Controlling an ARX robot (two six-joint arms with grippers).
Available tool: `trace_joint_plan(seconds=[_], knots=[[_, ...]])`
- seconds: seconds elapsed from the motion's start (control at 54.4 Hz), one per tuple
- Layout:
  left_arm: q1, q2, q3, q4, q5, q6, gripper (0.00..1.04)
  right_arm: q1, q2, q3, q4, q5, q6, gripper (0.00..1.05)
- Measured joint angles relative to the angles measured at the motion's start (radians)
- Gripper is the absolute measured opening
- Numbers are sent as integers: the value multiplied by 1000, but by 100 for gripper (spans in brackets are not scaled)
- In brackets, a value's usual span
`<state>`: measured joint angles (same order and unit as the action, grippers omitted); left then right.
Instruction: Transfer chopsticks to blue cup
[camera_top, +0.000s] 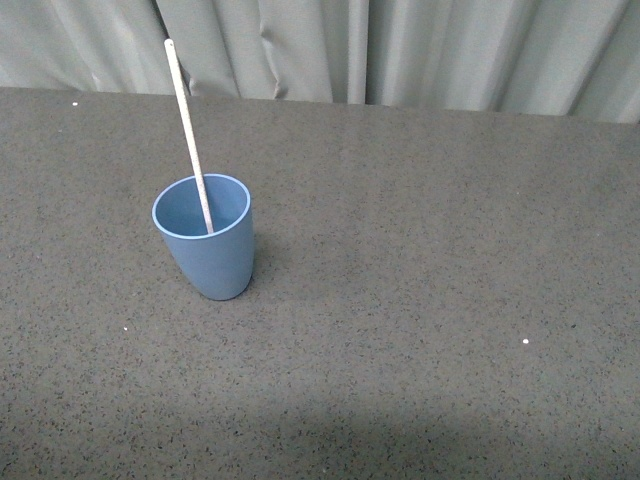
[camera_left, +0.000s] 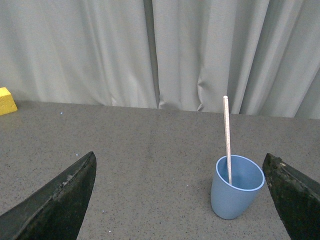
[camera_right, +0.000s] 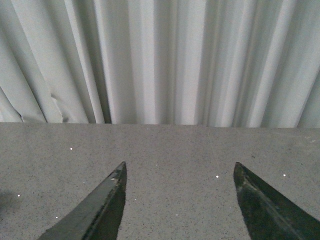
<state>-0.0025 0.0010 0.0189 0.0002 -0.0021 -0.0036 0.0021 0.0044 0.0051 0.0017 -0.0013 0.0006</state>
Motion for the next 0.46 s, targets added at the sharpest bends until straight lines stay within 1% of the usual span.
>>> trace_joint_plan(seconds=[0.074,0.092,0.147,0.202,0.221,0.276,0.46], knots=[[0,0,0,0,0,0,98,0,0,0,0,0,0,77],[0,0,0,0,0,0,98,0,0,0,0,0,0,79],[0,0,0,0,0,0,98,0,0,0,0,0,0,90],[0,0,0,0,0,0,98,0,0,0,0,0,0,96],[0,0,0,0,0,0,98,0,0,0,0,0,2,97],[0,0,0,0,0,0,98,0,0,0,0,0,0,95],[0,0,0,0,0,0,98,0,0,0,0,0,1,95]])
